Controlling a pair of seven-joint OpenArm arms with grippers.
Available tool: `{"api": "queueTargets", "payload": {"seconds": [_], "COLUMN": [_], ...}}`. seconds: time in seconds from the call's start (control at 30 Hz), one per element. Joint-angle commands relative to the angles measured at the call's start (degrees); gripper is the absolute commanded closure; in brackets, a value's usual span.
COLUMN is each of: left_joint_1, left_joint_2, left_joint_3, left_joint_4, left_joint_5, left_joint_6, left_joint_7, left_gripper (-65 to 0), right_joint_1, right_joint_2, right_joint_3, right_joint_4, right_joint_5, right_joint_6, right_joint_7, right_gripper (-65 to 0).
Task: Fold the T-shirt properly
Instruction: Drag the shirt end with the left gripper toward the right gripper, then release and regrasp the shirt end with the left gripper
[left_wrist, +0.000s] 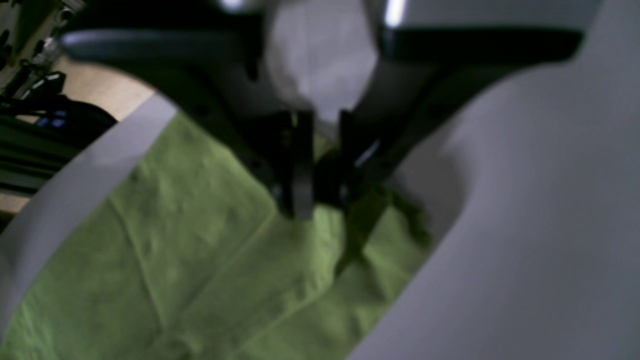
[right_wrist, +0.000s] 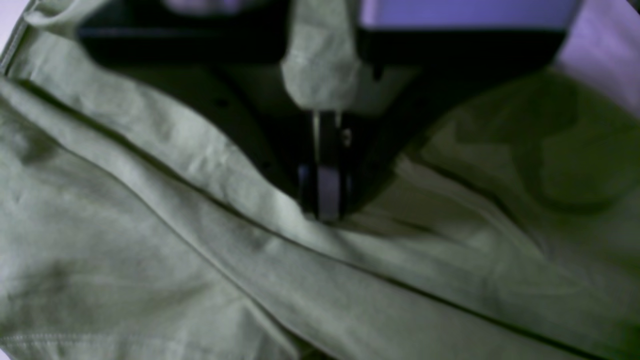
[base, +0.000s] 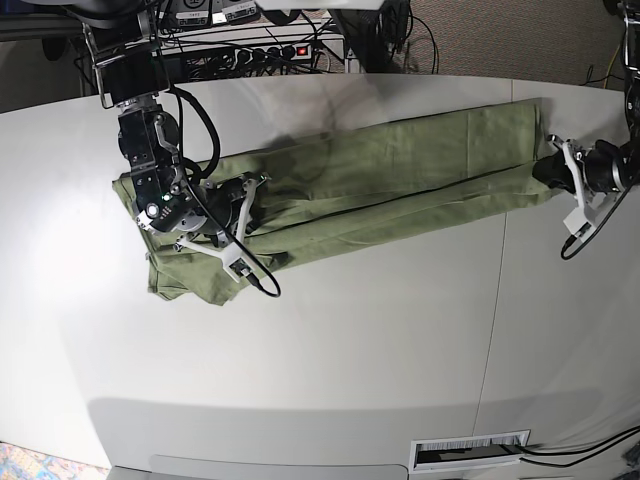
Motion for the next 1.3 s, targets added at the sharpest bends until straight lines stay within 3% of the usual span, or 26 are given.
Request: {"api": "queueTargets", "payload": {"seconds": [0.0,0.23,0.4,0.53,0.77,1.0,1.13,1.27], "left_joint_1": [-0.63,-0.37,1.31,3.48,5.6,6.27,6.29,6.19], "left_joint_2": [-1.68,-1.64,-1.68,-1.68,-1.66,-1.66,-1.66,-1.68], "left_joint_3": [-0.5,-0.5,-0.5,-0.5,-0.5,-0.5,-0.5,-0.52], "left_joint_4": [1.68,8.81,10.05,10.05,10.05,10.05,10.05,10.14], "left_joint_5": [-1.92,-14.86,-15.43,-11.82,1.75,10.62,12.24,13.64], "left_joint_6": [-0.1,-0.1,-0.1,-0.1,-0.1,-0.1,-0.1,-0.1], "left_joint_7": [0.24,13.49,14.45,14.45,12.15,8.87,8.72,5.2], "left_gripper": [-4.4,-4.5,-4.5,-4.5,-4.5,-4.6,-4.6,-4.6], "right_joint_1": [0.33,0.31,0.33,0.33,0.33,0.33,0.33,0.33], "right_joint_2": [0.39,0.39,0.39,0.39,0.39,0.42,0.39,0.39], "right_joint_3": [0.02,0.02,0.02,0.02,0.02,0.02,0.02,0.02], "right_joint_4": [-0.11,-0.11,-0.11,-0.11,-0.11,-0.11,-0.11,-0.11], "right_joint_5": [-2.1,-2.36,-2.38,-2.36,-2.36,-2.36,-2.36,-2.36], "right_joint_6": [-0.35,-0.37,-0.37,-0.37,-0.37,-0.37,-0.37,-0.37], "right_joint_7": [-2.36,-2.36,-2.38,-2.34,-2.32,-2.32,-2.01,-1.92], "right_gripper": [-1.4,-1.4,-1.4,-1.4,-1.4,-1.4,-1.4,-1.4]}}
